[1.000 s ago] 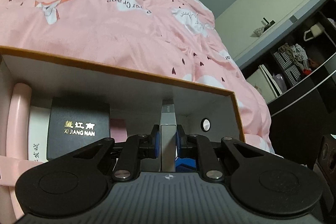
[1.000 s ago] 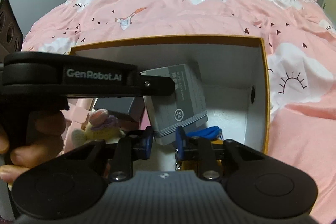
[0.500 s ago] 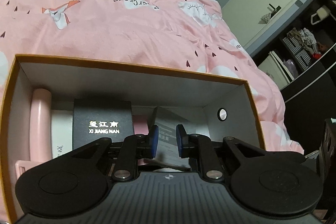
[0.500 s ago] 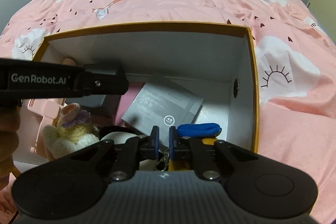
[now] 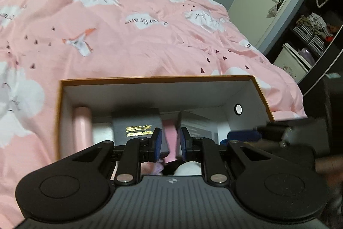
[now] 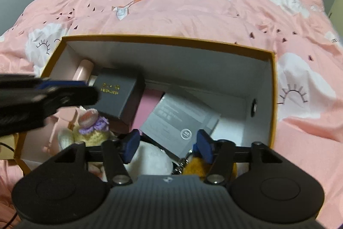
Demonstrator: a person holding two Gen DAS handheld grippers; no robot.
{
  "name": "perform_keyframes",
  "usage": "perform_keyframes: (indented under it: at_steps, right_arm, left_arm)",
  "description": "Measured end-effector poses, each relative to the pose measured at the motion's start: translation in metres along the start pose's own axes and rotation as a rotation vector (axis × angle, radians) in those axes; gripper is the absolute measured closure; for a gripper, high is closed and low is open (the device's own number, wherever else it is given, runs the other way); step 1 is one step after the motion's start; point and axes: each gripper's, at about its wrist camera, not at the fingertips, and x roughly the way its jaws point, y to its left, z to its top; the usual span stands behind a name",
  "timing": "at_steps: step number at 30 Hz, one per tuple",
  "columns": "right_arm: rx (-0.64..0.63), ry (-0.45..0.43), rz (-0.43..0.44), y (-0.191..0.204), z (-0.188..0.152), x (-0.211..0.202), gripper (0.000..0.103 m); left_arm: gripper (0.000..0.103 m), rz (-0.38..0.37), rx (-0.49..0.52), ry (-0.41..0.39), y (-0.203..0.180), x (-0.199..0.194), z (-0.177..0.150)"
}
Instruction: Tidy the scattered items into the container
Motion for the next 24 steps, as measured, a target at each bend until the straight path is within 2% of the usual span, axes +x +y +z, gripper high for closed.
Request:
perform_keyframes:
  at_steps: [5, 9, 12, 15, 24]
  right_arm:
    - [0.009, 0.064, 0.015, 0.001, 0.016, 0.014, 0.026]
    - [0.129, 0.095, -0.005, -0.002, 0.025, 0.022, 0.026]
    - [0.144, 0.138, -0.012, 0.001, 0.026, 0.032, 0.026]
    - [0.085, 0.173, -0.027, 0.010, 0.021, 0.039, 0.025]
    - [-0.172, 0.195, -0.211, 0.027, 0.007, 0.048, 0.029]
  left_arm:
    - [0.083, 0.009, 0.010, -0.031, 0.006, -0.022, -0.010]
    - [0.083, 0.008, -0.016, -0.034, 0.015, -0.030, -0.014]
    - [0.083, 0.005, -0.033, -0.033, 0.022, -0.034, -0.017]
    - [0.083, 0.004, -0.043, -0.034, 0.030, -0.038, -0.021]
    - [0.083, -0.016, -0.098, -0.023, 0.048, -0.041, -0.028]
